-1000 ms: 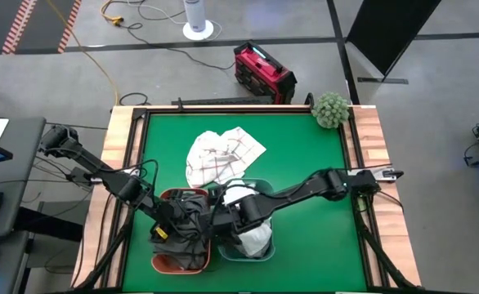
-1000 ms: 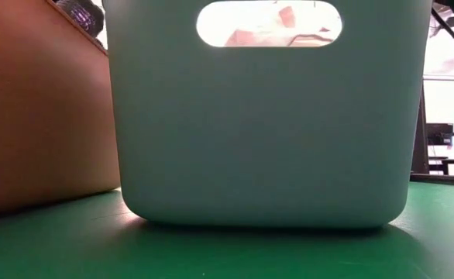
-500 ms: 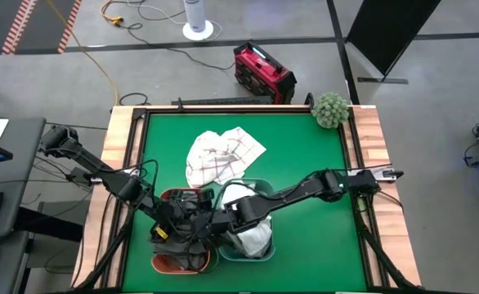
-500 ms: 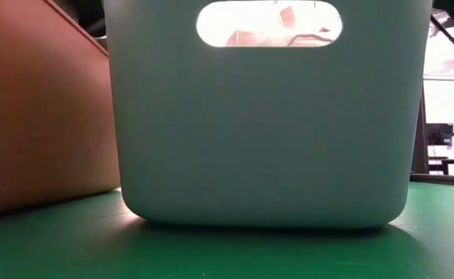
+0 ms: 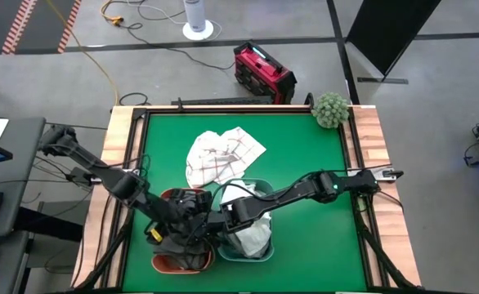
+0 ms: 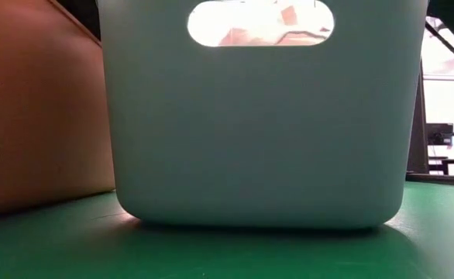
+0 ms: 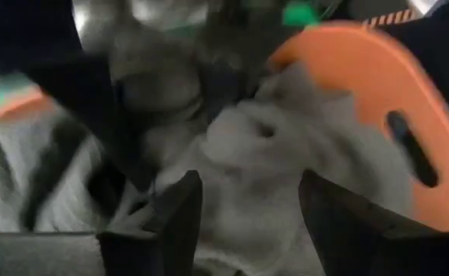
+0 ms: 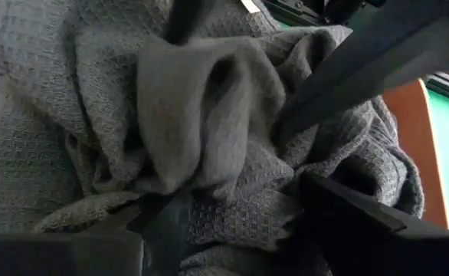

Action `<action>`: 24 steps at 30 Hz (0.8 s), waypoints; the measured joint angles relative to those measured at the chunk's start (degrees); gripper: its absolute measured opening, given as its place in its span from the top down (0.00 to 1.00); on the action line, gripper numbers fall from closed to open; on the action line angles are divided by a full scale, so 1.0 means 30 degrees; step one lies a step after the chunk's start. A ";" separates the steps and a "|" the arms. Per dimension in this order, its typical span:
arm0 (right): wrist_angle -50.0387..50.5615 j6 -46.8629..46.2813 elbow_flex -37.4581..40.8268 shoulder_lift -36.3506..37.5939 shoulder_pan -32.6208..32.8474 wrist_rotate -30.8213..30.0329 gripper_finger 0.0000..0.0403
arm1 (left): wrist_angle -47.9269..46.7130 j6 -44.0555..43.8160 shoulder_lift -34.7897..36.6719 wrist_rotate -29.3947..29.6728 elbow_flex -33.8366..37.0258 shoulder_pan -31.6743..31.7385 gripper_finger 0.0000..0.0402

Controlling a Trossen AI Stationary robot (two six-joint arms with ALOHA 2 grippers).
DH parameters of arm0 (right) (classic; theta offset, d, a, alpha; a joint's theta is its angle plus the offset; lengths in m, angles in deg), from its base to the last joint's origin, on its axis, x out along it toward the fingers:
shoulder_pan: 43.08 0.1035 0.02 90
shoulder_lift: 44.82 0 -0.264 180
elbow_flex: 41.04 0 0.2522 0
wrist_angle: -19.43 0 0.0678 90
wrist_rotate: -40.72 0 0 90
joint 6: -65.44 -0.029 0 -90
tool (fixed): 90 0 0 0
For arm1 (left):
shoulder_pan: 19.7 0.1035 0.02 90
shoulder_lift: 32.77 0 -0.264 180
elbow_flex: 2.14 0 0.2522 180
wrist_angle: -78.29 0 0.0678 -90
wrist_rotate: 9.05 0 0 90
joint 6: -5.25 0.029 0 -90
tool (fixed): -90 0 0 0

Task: Sort towels by color in basket
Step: Put the black towel into the orange bin

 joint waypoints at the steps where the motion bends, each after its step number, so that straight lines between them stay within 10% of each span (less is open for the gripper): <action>1: 0.0013 0.0000 0.0001 0.0006 0.0000 0.0000 0.30 | -0.0195 0.0248 0.0163 0.0108 -0.0258 -0.0069 0.48; 15: 0.0557 -0.0313 0.0015 0.0029 -0.0015 -0.0314 0.30 | -0.3984 0.0579 0.0519 -0.0117 -0.2848 -0.0502 0.43; 24: 0.1997 -0.0589 -0.0524 0.1418 0.0345 -0.2217 0.30 | -0.4643 0.1095 0.0496 0.3558 -0.3896 -0.0719 0.42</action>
